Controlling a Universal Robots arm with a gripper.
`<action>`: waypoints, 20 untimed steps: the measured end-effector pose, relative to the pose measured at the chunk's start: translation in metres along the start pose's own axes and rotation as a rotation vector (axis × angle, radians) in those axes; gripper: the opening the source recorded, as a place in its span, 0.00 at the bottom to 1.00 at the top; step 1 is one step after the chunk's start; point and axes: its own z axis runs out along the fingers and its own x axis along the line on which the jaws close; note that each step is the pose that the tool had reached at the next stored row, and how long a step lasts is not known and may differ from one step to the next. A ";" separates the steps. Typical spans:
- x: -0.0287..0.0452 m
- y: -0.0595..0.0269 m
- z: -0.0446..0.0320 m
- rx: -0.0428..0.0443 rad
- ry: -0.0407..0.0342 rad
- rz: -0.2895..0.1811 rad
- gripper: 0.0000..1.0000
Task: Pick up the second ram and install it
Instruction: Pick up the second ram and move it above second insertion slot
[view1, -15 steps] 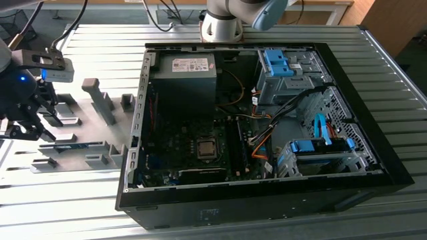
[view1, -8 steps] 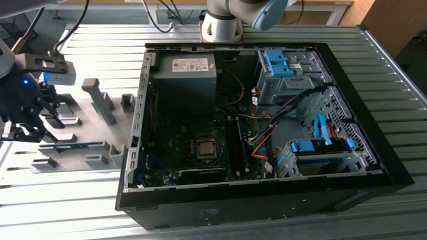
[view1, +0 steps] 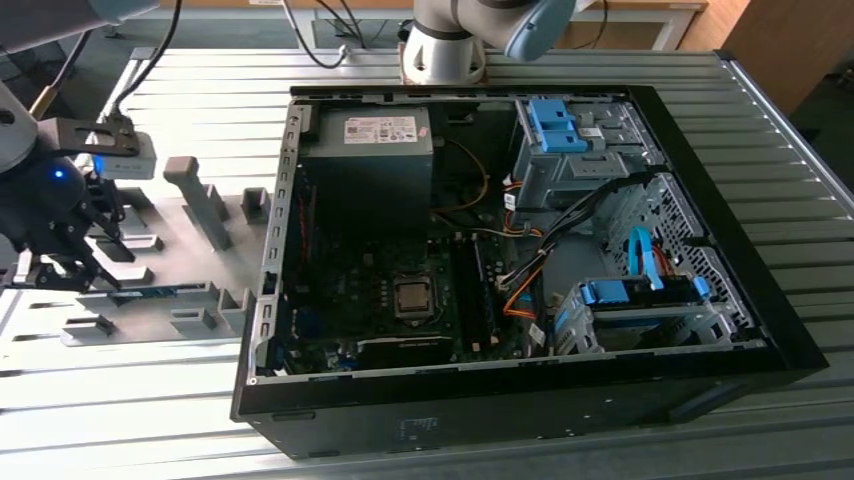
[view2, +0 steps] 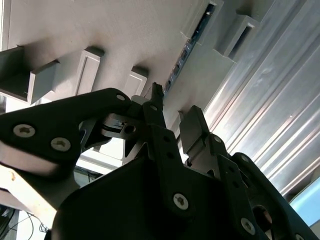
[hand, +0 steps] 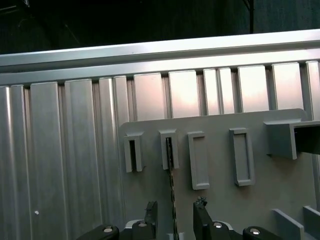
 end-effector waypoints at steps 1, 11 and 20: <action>0.0005 0.0000 0.0015 -0.0001 0.0001 0.000 0.42; 0.0020 -0.0002 0.0105 -0.0003 -0.0001 -0.001 0.42; 0.0023 -0.0002 0.0245 0.0004 -0.0003 -0.004 0.42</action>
